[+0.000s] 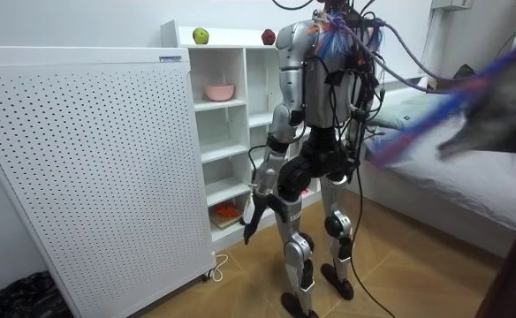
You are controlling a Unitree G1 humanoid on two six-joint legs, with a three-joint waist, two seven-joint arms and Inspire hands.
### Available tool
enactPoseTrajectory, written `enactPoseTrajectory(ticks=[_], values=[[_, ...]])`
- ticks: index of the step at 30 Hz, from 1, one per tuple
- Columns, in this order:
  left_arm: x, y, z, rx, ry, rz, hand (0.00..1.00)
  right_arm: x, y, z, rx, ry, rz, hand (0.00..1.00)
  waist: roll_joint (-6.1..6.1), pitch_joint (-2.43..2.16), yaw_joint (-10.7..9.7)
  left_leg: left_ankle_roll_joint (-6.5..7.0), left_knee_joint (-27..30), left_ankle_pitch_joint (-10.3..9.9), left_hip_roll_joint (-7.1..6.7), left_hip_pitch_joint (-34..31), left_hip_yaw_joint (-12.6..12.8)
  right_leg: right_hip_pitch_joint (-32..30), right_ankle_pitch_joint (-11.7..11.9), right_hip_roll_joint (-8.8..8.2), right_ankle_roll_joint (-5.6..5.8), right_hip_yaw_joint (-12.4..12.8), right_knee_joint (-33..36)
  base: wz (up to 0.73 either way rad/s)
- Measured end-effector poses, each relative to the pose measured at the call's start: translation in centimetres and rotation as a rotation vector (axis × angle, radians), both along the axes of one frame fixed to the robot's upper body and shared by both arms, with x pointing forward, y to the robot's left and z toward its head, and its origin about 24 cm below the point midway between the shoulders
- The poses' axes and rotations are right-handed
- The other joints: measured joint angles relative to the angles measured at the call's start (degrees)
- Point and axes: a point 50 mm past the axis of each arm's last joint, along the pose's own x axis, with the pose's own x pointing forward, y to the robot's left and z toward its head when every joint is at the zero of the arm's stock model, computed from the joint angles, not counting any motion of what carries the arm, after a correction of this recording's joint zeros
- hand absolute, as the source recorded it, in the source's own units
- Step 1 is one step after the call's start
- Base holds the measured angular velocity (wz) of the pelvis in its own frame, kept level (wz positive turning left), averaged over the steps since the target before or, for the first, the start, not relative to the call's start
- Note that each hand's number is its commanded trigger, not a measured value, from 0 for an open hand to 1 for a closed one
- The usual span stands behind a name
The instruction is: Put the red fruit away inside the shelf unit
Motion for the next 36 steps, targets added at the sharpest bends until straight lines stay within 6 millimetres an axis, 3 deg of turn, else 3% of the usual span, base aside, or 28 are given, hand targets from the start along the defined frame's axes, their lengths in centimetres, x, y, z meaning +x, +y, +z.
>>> enactPoseTrajectory(ticks=[4,6,7,10,15,19,27,36], values=[[0.9,0.0,0.2,0.018,-0.067,-0.013,0.00,2.4,-0.5,0.8,-0.079,-0.117,-0.026,0.00,0.22,0.09,-0.62,0.00,-0.01,0.02,-0.03,-0.02,0.14,-0.15,0.00,0.00,0.00,0.85,0.08,-0.03],[1.0,0.0,0.2,0.040,-0.095,-0.017,0.00,5.4,-0.9,2.2,-0.131,-0.267,-0.047,0.00,0.70,0.25,-1.39,0.00,-0.04,0.03,-0.03,0.20,0.61,-0.24,0.00,0.03,0.00,1.04,0.10,-0.11],[0.9,0.0,0.2,0.046,-0.100,-0.017,0.00,6.0,-1.0,2.5,-0.145,-0.302,-0.055,0.00,0.80,0.24,-1.42,0.00,-0.05,0.02,-0.01,0.26,0.85,-0.28,0.00,0.06,0.00,1.04,0.11,-0.11],[1.3,0.0,0.3,0.064,-0.145,-0.024,0.00,9.2,-1.2,5.1,-0.213,-0.497,-0.081,0.00,0.94,0.14,-1.45,0.00,-0.08,0.02,0.00,0.07,1.53,-0.84,0.00,0.05,0.00,1.47,0.23,-0.12],[1.6,-0.2,0.4,0.070,-0.185,-0.032,0.00,14.5,-0.2,11.7,-0.332,-0.894,-0.048,0.00,1.67,-0.16,-1.40,0.00,-0.10,0.04,0.02,-0.57,1.84,-1.91,0.01,0.12,0.00,1.92,0.42,-0.05],[1.6,-0.1,0.5,0.092,-0.203,-0.033,0.00,16.0,0.3,14.7,-0.393,-1.057,-0.029,0.00,1.60,-0.24,-1.07,0.01,-0.04,0.05,0.02,-0.56,1.75,-2.23,0.01,0.09,0.01,1.78,0.43,-0.01],[0.6,-1.3,-0.1,0.057,-0.147,-0.103,0.00,18.0,3.1,21.9,-0.338,-1.422,0.006,0.00,2.04,-0.28,-0.91,0.01,-0.06,0.06,0.04,-0.75,1.63,-3.21,0.01,0.28,0.00,3.24,0.95,-0.10],[0.6,-2.2,-0.3,0.017,-0.150,-0.159,0.00,18.5,4.7,26.1,-0.293,-1.644,0.009,0.00,2.43,-0.34,0.35,0.01,-0.02,0.06,0.07,-1.01,1.58,-3.10,0.02,0.24,0.00,2.79,1.12,0.01]])
